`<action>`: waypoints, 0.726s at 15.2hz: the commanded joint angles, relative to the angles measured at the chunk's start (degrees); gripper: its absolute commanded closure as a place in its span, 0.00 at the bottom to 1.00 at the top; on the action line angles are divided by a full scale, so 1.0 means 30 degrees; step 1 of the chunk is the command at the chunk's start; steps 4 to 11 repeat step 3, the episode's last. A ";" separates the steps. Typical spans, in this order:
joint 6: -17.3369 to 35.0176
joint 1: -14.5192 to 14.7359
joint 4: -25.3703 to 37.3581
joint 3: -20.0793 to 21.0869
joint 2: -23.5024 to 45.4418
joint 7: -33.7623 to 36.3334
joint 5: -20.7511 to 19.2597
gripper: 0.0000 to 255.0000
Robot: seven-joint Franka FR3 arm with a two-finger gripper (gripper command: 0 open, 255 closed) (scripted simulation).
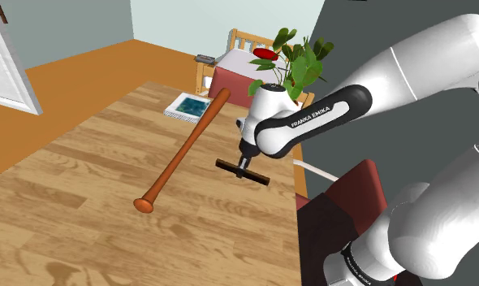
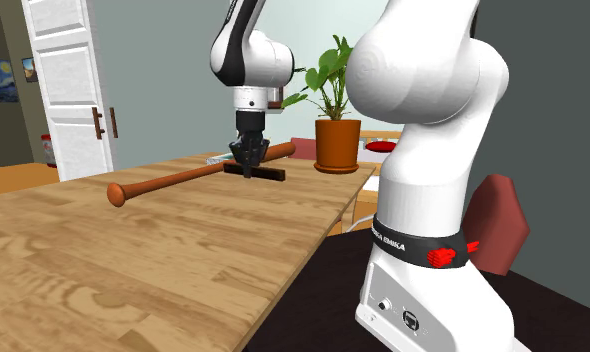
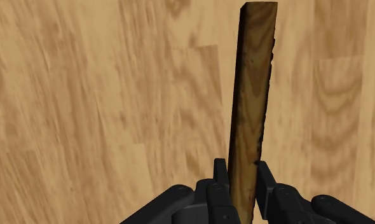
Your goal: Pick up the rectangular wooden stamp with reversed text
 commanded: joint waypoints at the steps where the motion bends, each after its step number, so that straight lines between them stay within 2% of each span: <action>1: -0.0546 0.0006 0.0081 -0.0001 -0.0458 -0.0019 0.0043 1.00; 11: -0.0588 0.0007 0.0090 -0.0002 -0.0492 -0.0021 0.0046 1.00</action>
